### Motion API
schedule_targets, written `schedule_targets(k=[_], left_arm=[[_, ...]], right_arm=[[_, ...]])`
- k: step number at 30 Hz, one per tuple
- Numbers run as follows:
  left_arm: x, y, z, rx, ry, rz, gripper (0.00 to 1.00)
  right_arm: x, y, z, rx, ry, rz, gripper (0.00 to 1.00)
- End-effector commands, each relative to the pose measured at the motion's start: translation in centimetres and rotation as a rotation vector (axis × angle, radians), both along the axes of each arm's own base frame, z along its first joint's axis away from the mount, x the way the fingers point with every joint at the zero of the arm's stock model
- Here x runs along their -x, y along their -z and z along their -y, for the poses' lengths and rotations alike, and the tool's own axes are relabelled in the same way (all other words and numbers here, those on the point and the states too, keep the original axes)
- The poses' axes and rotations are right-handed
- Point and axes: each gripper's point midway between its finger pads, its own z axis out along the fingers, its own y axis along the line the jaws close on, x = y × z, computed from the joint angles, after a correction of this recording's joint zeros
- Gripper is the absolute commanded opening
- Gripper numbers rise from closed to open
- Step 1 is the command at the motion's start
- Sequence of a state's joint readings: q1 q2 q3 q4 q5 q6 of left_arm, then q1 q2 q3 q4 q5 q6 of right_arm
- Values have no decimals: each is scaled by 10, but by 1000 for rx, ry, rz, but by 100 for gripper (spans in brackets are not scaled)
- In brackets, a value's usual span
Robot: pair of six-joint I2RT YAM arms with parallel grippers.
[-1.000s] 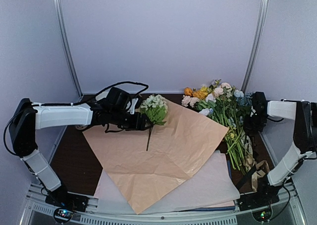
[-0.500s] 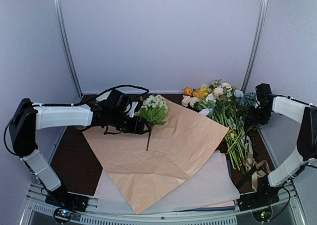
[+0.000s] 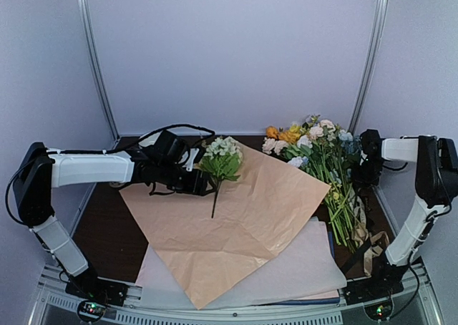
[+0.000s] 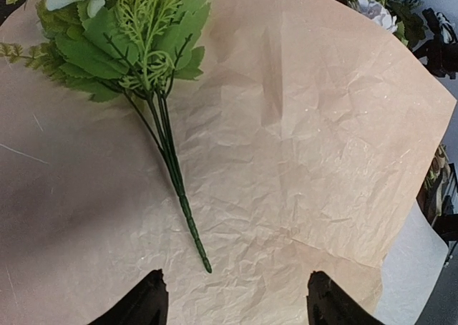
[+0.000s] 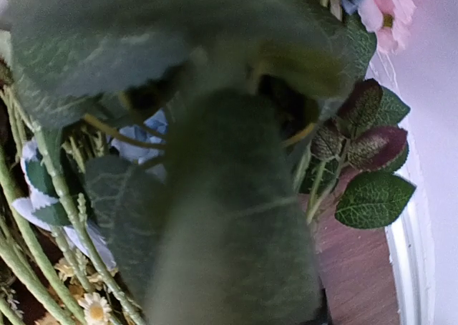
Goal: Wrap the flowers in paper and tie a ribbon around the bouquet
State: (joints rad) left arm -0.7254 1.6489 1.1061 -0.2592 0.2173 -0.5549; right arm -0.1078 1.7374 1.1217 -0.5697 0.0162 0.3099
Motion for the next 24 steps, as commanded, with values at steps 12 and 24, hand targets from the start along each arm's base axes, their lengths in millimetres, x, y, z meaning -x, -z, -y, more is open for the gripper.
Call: schedule_targets(k=[12,24], left_arm=[[-5,-17,-1,7,10,69,72],[-9,-34,-4,5,24,141,73]], right_arm=[[-4,-141,27,243,1,348,0],[43,-335,-17,287,-98,1087,0]])
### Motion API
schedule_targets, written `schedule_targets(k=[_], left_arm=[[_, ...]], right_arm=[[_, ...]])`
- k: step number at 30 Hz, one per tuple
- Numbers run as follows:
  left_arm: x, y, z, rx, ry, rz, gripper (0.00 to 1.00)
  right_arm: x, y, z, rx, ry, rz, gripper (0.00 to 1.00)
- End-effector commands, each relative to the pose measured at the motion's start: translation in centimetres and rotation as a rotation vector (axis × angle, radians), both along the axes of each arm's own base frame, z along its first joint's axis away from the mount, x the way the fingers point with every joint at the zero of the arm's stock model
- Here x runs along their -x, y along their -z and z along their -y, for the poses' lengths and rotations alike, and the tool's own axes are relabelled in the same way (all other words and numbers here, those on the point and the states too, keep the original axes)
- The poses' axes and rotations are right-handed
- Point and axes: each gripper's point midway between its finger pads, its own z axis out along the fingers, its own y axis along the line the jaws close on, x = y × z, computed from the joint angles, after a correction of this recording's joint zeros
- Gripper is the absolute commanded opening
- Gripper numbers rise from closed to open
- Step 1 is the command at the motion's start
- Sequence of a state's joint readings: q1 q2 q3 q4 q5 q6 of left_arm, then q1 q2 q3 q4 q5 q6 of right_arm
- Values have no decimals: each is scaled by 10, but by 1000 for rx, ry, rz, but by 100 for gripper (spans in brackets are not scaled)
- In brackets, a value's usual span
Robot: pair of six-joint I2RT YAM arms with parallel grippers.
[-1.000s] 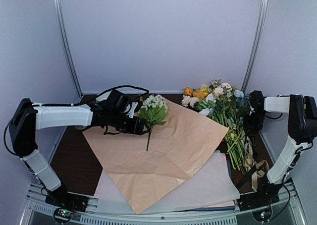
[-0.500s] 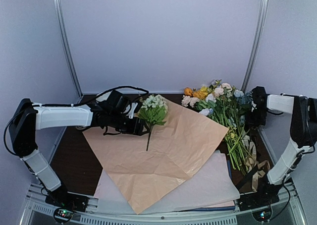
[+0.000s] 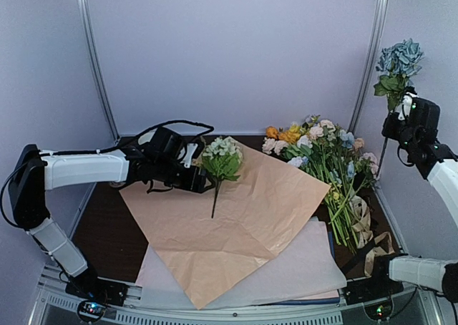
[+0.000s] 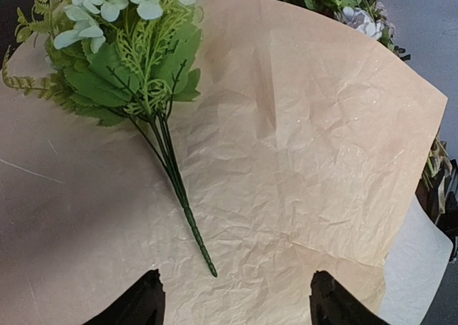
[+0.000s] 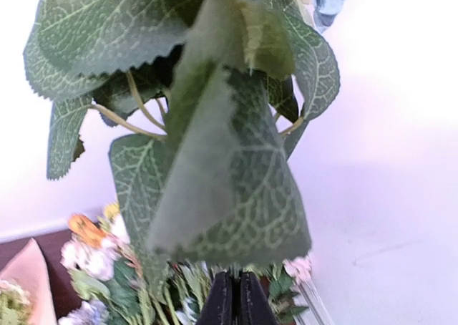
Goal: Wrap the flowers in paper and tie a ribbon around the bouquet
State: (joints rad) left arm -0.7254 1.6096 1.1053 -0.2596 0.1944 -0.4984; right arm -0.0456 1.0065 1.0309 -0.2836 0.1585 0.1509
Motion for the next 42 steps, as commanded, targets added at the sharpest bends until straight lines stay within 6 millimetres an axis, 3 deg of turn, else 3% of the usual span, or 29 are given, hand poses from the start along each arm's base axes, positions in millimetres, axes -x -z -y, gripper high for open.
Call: schedule_targets(k=[1,3,5,11,15,17,20,22,25,28,30,32,35,38,40,42], left_arm=[[-6,-19,-1,14,3,68,73],[-7,-19,-5,13,-6,72,73],[-10,-17,-13,19,-30,65,75],[-21,-1,-45,1,-123,8,76],[-20,6,-64,-8,-171,-3,75],[-17,8,-74,-8,-199,-2,75],[-12,15,-89,-19,-229,-16,77],[-8,23,-97,-39,-243,-24,78],[-5,36,-105,-51,-257,-48,80],[-6,42,-104,-49,-231,-68,79],[-7,46,-101,-55,-216,-76,80],[-9,51,-99,-59,-213,-82,80],[-14,65,-98,-92,-204,-98,80],[-22,83,-90,-129,-158,-115,80],[-28,93,-84,-144,-136,-134,79],[-31,101,-82,-154,-134,-153,77]], right_arm=[[14,-61,-27,1,-123,250,0],[22,-78,-59,-45,-246,288,0],[25,-85,-107,-86,-408,270,0],[29,-51,-289,-369,-888,99,0],[26,-32,-389,-538,-1036,12,0],[22,-11,-435,-566,-1060,-72,0],[23,36,-500,-602,-1095,-240,0],[22,70,-528,-581,-1087,-331,0],[2,120,-545,-549,-1007,-394,0],[-21,164,-541,-441,-908,-453,0],[-30,181,-537,-377,-866,-486,1],[-34,198,-529,-344,-836,-532,18],[-31,187,-515,-329,-846,-527,35],[-18,145,-498,-320,-942,-448,41],[-15,117,-468,-286,-932,-399,40],[-18,98,-415,-235,-831,-375,39]])
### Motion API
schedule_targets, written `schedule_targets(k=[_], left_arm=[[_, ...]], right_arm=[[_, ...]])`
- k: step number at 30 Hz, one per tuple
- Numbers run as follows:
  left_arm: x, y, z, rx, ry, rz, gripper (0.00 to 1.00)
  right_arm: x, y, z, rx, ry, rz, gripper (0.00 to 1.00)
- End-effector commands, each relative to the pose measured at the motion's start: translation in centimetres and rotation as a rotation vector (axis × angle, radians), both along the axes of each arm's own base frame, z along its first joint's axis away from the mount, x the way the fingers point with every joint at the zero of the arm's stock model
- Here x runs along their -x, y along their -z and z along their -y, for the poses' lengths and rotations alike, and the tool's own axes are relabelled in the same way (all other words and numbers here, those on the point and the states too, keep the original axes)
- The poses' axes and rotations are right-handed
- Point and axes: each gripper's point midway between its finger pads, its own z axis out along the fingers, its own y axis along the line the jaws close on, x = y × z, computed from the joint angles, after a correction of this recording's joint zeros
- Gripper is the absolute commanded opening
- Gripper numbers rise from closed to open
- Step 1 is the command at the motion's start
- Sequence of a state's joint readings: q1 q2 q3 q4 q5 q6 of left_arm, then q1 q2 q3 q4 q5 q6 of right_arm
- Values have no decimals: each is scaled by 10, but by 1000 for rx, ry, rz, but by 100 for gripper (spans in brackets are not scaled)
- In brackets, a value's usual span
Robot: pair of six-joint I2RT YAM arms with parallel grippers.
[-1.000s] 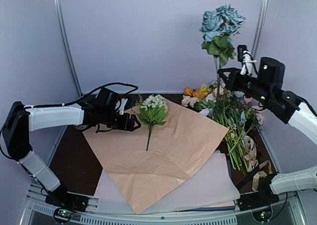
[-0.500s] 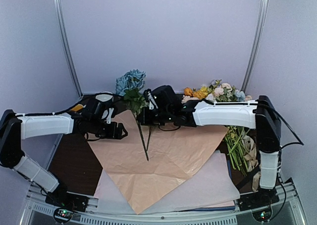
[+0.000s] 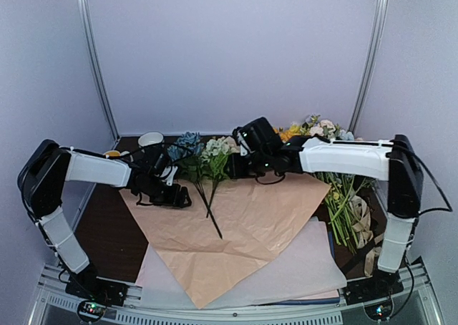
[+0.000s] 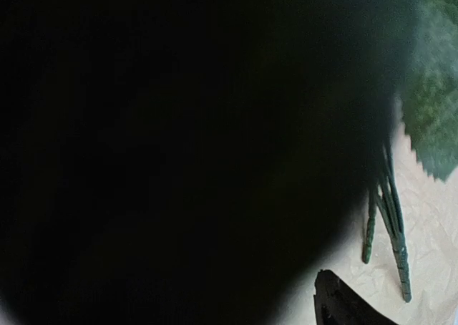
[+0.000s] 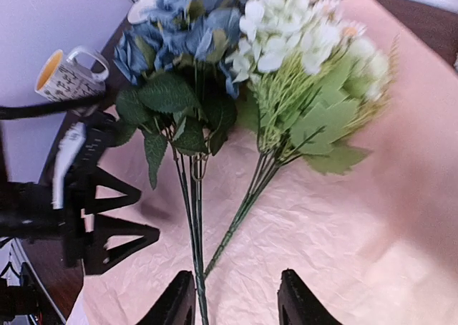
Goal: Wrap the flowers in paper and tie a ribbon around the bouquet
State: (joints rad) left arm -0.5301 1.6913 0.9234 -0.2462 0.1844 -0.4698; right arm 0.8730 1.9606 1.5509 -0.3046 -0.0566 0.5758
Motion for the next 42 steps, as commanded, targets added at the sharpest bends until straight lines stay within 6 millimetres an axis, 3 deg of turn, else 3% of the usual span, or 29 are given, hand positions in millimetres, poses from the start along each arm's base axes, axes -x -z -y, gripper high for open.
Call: schedule_targets(k=[1,4,8,11,13,15,18,22,27,33,36,42], left_arm=[[-18,1,14,21,44,25,76],[-19,-7,20,47,56,47,76],[-21,-16,20,30,65,68,76],[-20,-25,19,25,70,76,76],[-19,-32,19,30,70,86,76],[-18,-39,17,34,66,97,76],[-18,-46,15,35,57,111,76],[-19,-45,15,31,53,104,77],[-22,-39,16,14,51,90,76],[-25,-34,18,7,55,77,76],[-27,-34,19,4,61,76,76],[-31,-32,22,-6,70,72,77]], right_arm=[[-10,-92,99,34,142,183,39],[-20,-77,214,142,378,115,39],[-21,-20,355,197,674,-61,38],[-18,16,431,223,826,-159,36],[-21,36,454,233,859,-224,34],[-28,51,472,213,872,-294,30],[-35,80,473,167,819,-401,22],[-41,102,473,163,789,-464,22],[-44,97,482,202,812,-439,22],[-45,66,491,227,863,-346,21],[-48,57,486,212,859,-306,22],[-50,95,477,208,824,-417,24]])
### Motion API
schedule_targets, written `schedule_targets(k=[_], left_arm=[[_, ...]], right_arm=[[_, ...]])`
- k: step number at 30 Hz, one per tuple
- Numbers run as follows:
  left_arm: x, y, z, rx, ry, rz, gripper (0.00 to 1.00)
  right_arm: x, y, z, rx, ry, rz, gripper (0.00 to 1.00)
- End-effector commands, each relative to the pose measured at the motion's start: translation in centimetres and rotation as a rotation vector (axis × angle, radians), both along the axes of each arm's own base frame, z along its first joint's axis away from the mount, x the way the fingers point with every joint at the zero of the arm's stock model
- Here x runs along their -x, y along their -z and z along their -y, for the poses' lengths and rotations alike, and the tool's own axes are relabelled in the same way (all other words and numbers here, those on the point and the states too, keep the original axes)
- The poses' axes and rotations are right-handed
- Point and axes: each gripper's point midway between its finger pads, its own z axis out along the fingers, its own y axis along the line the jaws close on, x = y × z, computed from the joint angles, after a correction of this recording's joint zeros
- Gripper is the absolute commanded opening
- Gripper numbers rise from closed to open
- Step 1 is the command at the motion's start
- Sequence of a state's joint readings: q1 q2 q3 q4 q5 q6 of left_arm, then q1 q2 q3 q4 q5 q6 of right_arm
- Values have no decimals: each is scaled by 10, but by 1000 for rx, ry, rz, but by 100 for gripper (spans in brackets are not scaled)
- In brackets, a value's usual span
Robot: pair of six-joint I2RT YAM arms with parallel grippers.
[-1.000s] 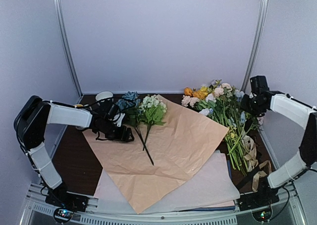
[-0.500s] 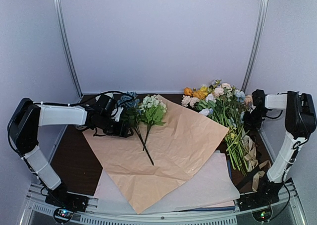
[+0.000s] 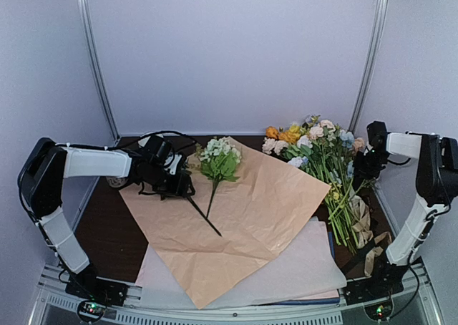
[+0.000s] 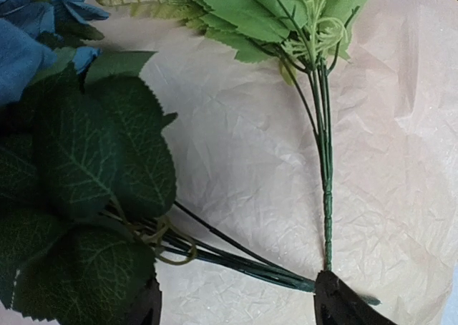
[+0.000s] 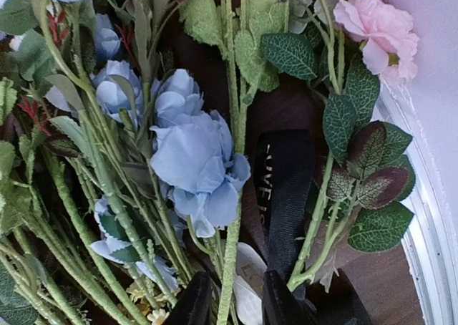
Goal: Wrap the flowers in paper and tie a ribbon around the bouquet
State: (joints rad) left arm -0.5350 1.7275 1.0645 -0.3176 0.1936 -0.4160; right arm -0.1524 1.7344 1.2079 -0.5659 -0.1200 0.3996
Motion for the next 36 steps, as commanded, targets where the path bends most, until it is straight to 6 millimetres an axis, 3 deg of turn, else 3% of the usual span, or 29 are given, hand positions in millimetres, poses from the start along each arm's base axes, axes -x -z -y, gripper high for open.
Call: schedule_targets(k=[1,10,15,20,27,29,34,36], left_arm=[[-9,-4,5,-11,16,24,77],[-11,0,6,-16,21,15,77],[-12,-2,6,-14,20,19,77],[-10,-4,7,-13,29,20,76],[-13,-9,8,-19,44,29,77],[-13,-8,8,-16,42,28,77],[-10,-7,6,-18,37,28,77],[-9,-6,5,-20,38,31,76]], right_arm=[[0,32,-5,-24,-4,-89,25],[-7,44,-14,-73,-23,-161,31],[-8,49,-20,-116,-18,-165,9],[-6,32,-8,-49,1,-136,0],[-5,15,-3,-48,19,-96,0],[-4,21,-7,-73,23,-103,3],[2,54,-16,-135,19,-183,20],[2,57,-16,-136,18,-199,24]])
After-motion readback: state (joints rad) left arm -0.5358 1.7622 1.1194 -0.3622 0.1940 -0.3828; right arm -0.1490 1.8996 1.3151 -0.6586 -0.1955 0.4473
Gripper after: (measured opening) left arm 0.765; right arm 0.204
